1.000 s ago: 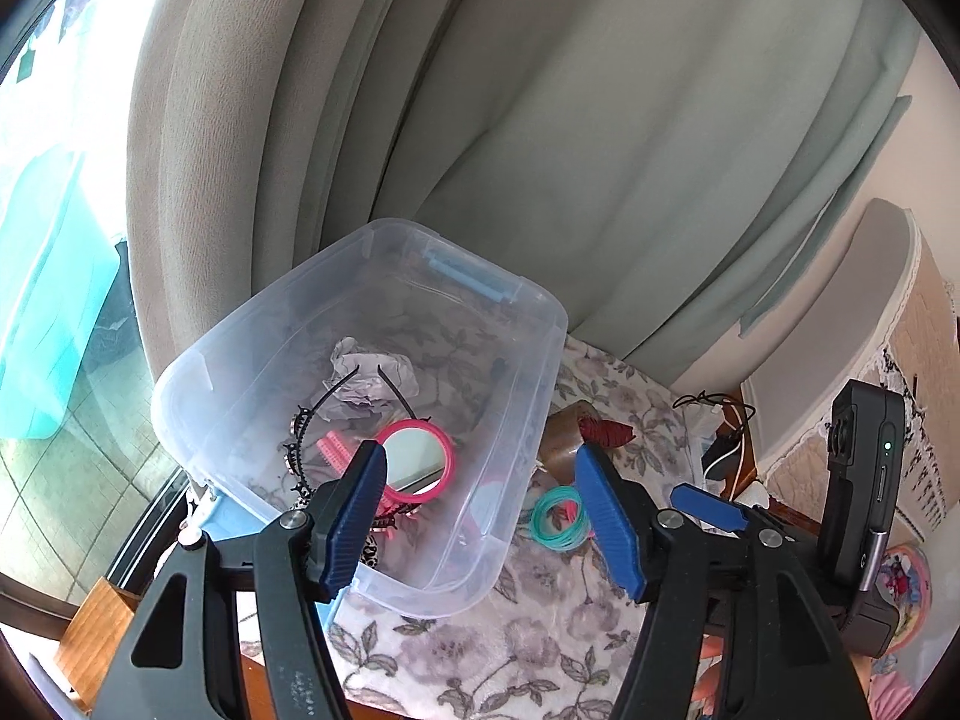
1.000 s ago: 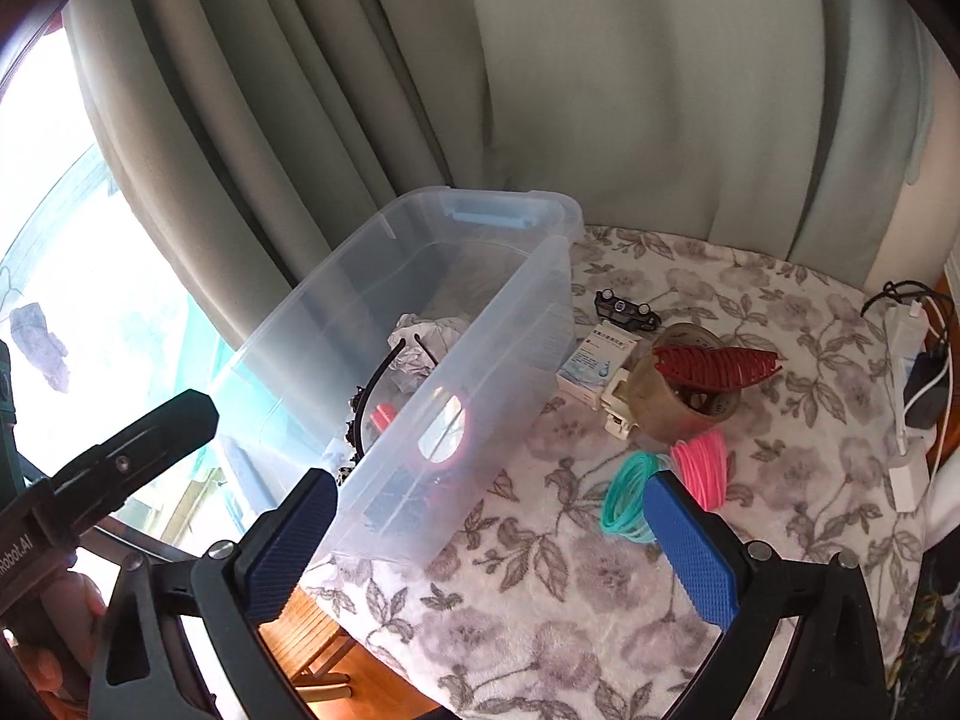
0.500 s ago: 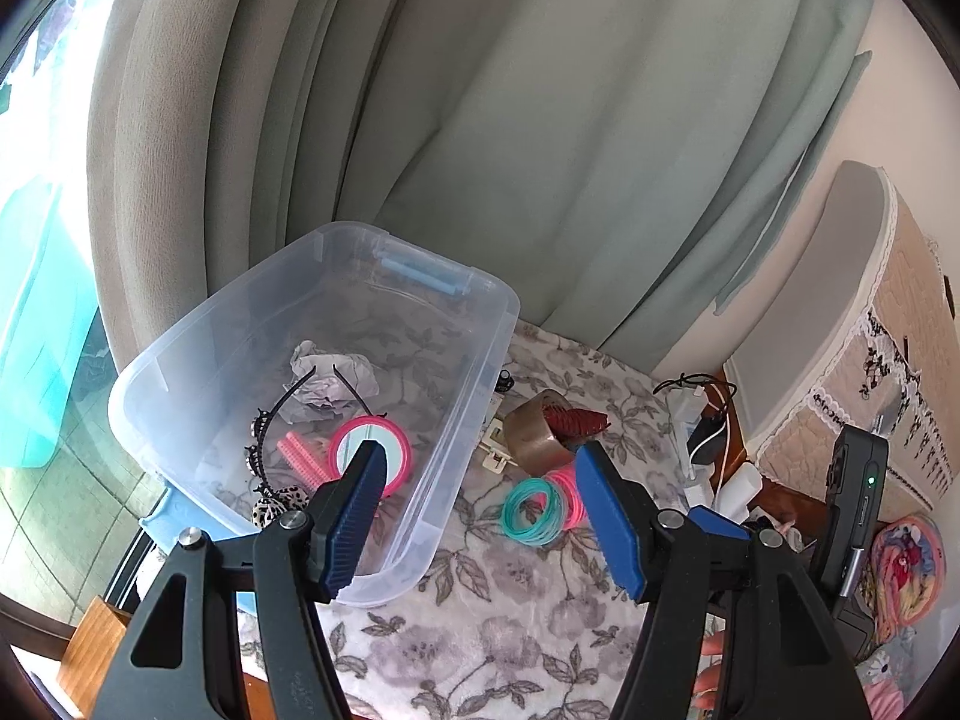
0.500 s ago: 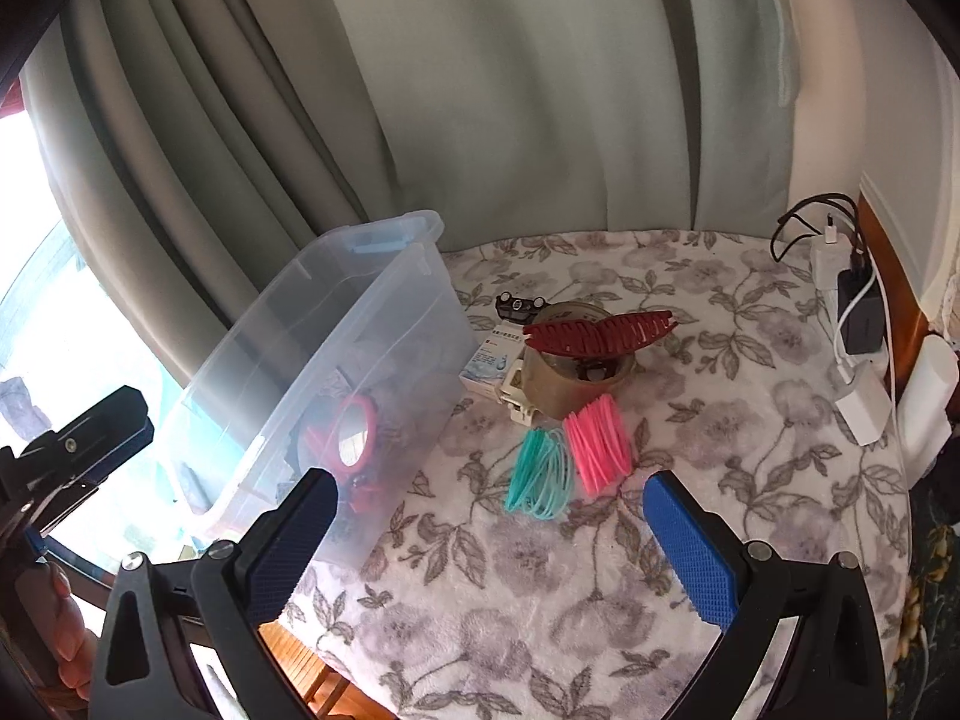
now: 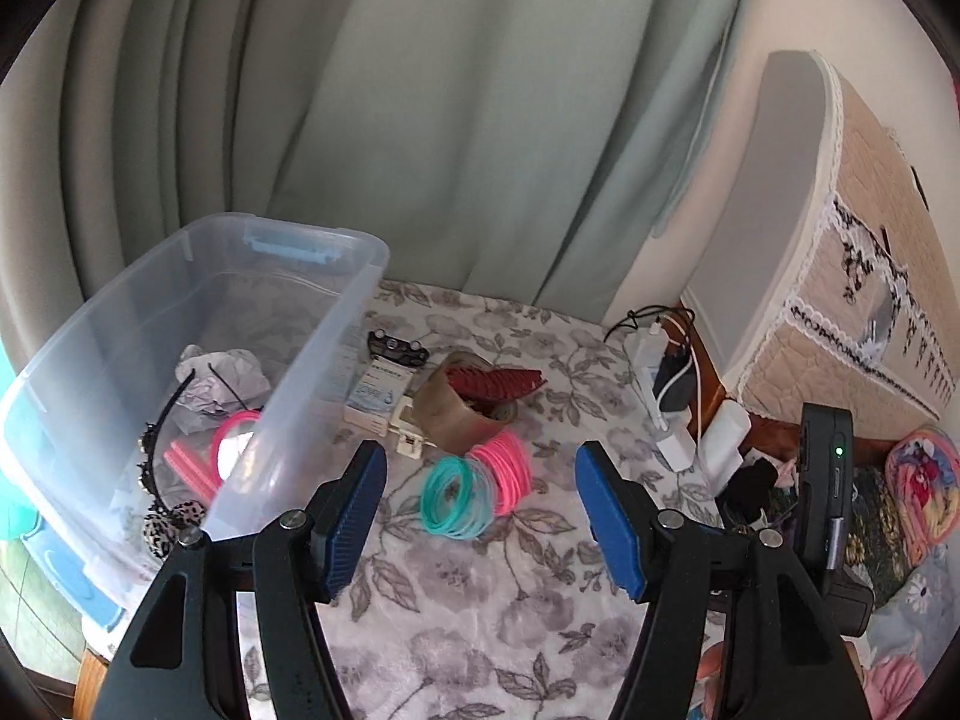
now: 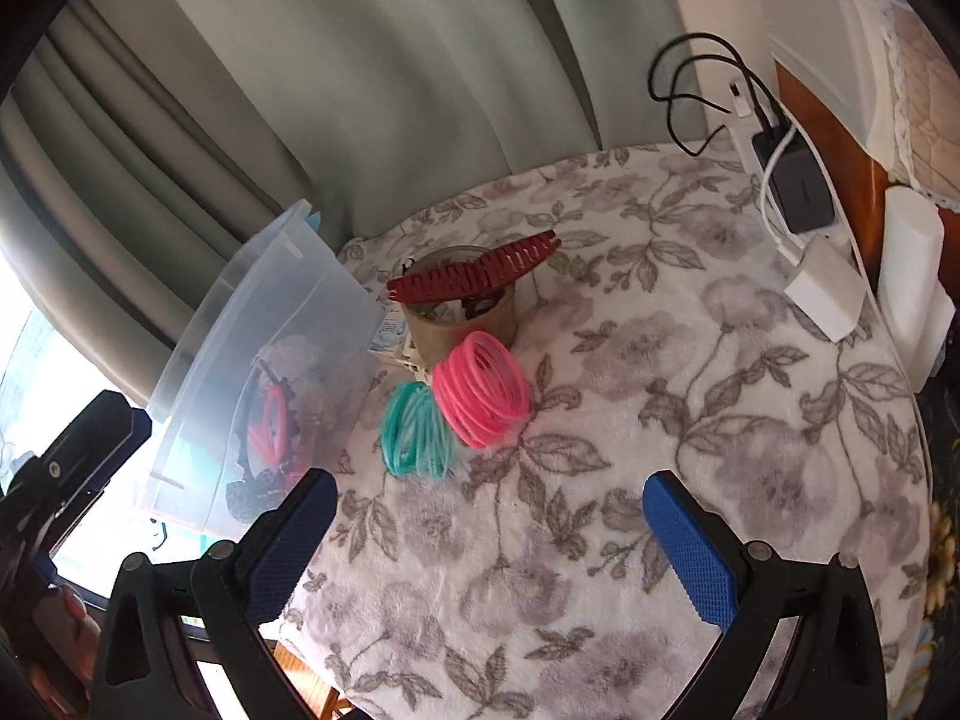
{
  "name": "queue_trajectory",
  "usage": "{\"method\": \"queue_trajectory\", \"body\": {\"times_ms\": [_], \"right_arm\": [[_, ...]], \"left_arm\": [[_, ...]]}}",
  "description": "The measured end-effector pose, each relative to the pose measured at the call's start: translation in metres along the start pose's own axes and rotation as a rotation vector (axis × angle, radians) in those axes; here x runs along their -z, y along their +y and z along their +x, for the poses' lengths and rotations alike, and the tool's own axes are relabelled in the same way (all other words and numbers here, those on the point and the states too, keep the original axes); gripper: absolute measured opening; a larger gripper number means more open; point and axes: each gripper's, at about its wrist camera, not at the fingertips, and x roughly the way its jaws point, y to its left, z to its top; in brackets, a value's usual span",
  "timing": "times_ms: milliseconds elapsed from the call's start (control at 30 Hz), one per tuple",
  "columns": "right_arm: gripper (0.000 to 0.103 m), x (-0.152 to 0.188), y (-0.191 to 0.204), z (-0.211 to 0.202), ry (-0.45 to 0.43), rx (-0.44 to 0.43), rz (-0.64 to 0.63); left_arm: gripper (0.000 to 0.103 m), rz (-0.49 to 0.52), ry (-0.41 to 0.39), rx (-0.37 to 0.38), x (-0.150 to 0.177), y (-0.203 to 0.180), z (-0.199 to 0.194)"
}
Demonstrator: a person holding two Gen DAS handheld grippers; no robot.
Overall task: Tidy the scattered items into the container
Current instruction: 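Move both tools back toward the coiled hair ties and red claw clip, then grasp the teal and pink hair ties with the left tool while the right tool grasps the red claw clip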
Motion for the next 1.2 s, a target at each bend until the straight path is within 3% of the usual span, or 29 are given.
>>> {"method": "queue_trajectory", "body": {"times_ms": [133,367,600,800,1200], "right_arm": [[0.103,0.003,-0.02,0.0,0.015,0.036,0.045],[0.103,0.005,-0.042,0.001,0.025,0.062,0.099],[0.103,0.007,-0.048,0.005,0.034,0.066,0.083],[0.103,0.005,-0.052,0.014,0.064,0.084,0.069],[0.103,-0.014,-0.057,0.041,0.1,0.043,0.082]], "left_arm": [[0.067,0.037,0.086,0.033,0.009,-0.014,0.027],[0.067,0.035,0.19,-0.006,0.026,-0.014,0.067],[0.066,0.05,0.254,-0.027,0.033,-0.009,0.101],[0.066,0.044,0.262,-0.036,0.026,-0.013,0.129],[0.066,-0.066,0.376,-0.019,0.029,0.006,0.18]]}}
